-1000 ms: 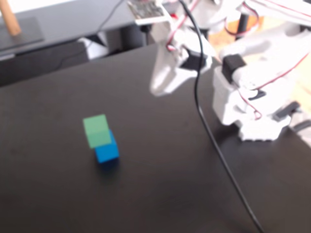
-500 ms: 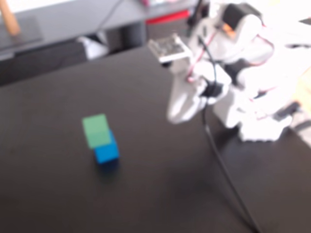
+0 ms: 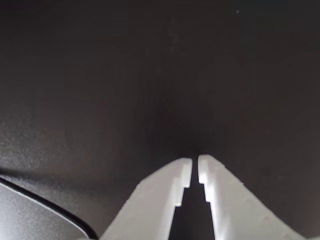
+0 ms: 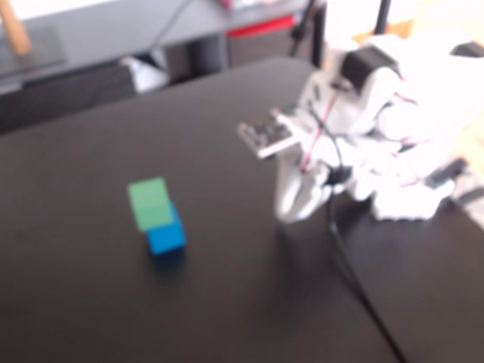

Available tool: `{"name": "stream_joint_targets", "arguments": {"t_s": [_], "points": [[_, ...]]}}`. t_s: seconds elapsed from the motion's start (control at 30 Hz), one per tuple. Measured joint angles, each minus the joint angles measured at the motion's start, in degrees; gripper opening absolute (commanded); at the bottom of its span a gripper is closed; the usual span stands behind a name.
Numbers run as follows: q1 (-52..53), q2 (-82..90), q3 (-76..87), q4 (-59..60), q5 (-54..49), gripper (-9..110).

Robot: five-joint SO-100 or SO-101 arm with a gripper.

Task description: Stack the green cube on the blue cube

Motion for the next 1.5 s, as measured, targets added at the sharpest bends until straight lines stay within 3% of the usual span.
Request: {"name": "stream_joint_targets", "arguments": {"t_s": [0.43,0.97,1.5], "points": [[1.05,0.35,4.04,-0.09,-2.29,0],[1.05,0.79,4.04,1.14,10.55,0],[1.05,0.88,4.04,1.14,11.25,0]]}}
